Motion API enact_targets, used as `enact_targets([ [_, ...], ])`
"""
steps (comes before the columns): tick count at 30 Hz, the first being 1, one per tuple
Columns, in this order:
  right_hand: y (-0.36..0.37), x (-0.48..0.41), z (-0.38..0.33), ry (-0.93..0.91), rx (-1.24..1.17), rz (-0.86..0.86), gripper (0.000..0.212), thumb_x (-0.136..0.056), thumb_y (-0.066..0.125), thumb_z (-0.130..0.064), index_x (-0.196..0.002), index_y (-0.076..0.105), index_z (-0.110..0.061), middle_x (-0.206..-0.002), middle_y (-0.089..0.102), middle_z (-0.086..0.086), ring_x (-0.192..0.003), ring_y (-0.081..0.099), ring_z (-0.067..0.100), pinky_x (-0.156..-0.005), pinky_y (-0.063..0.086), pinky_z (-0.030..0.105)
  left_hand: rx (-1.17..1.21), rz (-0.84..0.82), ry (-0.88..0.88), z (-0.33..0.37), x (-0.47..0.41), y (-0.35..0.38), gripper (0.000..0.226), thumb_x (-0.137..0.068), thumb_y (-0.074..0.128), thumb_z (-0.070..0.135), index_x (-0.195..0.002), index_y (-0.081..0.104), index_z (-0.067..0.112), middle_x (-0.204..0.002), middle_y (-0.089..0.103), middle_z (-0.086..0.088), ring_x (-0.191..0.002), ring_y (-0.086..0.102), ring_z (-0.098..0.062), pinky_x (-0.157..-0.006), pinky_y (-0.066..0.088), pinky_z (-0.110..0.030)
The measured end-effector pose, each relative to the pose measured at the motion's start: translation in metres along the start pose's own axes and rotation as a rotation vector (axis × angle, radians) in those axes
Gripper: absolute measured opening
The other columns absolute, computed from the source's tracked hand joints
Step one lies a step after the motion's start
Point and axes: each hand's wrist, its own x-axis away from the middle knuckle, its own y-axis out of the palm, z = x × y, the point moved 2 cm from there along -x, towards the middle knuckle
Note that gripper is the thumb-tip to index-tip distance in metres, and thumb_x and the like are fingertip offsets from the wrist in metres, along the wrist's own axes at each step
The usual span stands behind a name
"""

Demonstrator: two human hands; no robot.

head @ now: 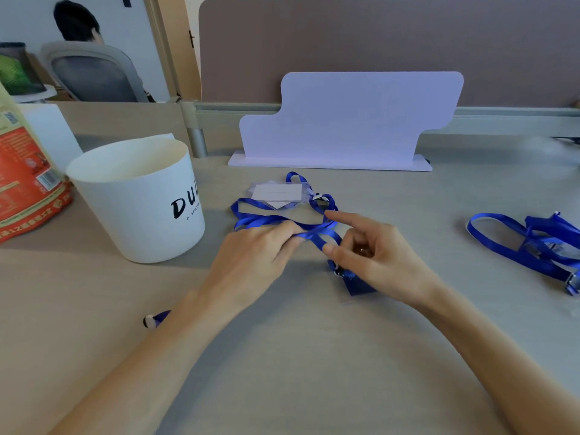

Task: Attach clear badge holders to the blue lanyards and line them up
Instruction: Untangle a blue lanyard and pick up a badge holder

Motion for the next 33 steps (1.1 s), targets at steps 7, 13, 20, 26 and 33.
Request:
enact_targets([
  [7,0.009,0.002,-0.002,-0.052,0.180,0.029,0.024,-0.094,0.058,-0.026,-0.076,0.062,-0.011,-0.062,0.061,0.011,-0.054,0.048,0.018,-0.057,0.043,0.032,0.053,0.032,0.054,0.011,0.000,0.000,0.044,-0.093,0.027,0.050,-0.096,0.061,0.022,-0.071,0.063,0.003,-0.066,0.055,-0.018,-0.051,0.046,-0.040],
  [13,-0.021,-0.003,-0.015,0.013,-0.254,0.271,0.023,-0.098,0.052,-0.021,-0.081,0.065,-0.011,-0.063,0.054,-0.006,-0.061,0.046,0.010,-0.064,0.042,0.025,0.070,-0.089,-0.157,-0.005,-0.003,-0.002,0.038,-0.098,0.030,0.047,-0.098,0.057,0.021,-0.066,0.063,0.000,-0.070,0.058,-0.026,-0.063,0.049,-0.040],
  [20,0.023,-0.033,-0.067,-0.012,-0.426,0.105,0.028,-0.100,0.046,-0.026,-0.086,0.069,-0.017,-0.063,0.053,-0.010,-0.063,0.046,0.013,-0.063,0.041,0.025,0.956,0.104,-0.543,-0.009,-0.017,-0.062,0.029,-0.104,0.035,0.026,-0.104,0.061,0.013,-0.070,0.054,-0.001,-0.052,0.049,-0.008,-0.038,0.035,-0.020],
  [26,0.068,-0.087,-0.144,-0.227,-0.210,0.020,0.038,-0.101,0.046,-0.025,-0.086,0.066,0.004,-0.053,0.052,-0.014,-0.052,0.044,0.003,-0.054,0.038,0.013,0.974,0.359,-0.513,-0.040,-0.028,-0.144,0.028,-0.104,0.037,0.024,-0.113,0.062,0.017,-0.077,0.056,0.001,-0.065,0.055,-0.006,-0.043,0.043,-0.025],
  [33,0.114,-0.142,-0.189,-0.293,0.119,-0.099,0.043,-0.099,0.046,-0.029,-0.064,0.057,-0.007,-0.057,0.055,0.004,-0.056,0.041,0.013,-0.059,0.034,0.030,0.530,0.269,-0.557,-0.099,-0.045,-0.183,0.033,-0.103,0.033,0.031,-0.087,0.057,0.014,-0.075,0.060,-0.001,-0.070,0.056,-0.014,-0.062,0.039,-0.028],
])
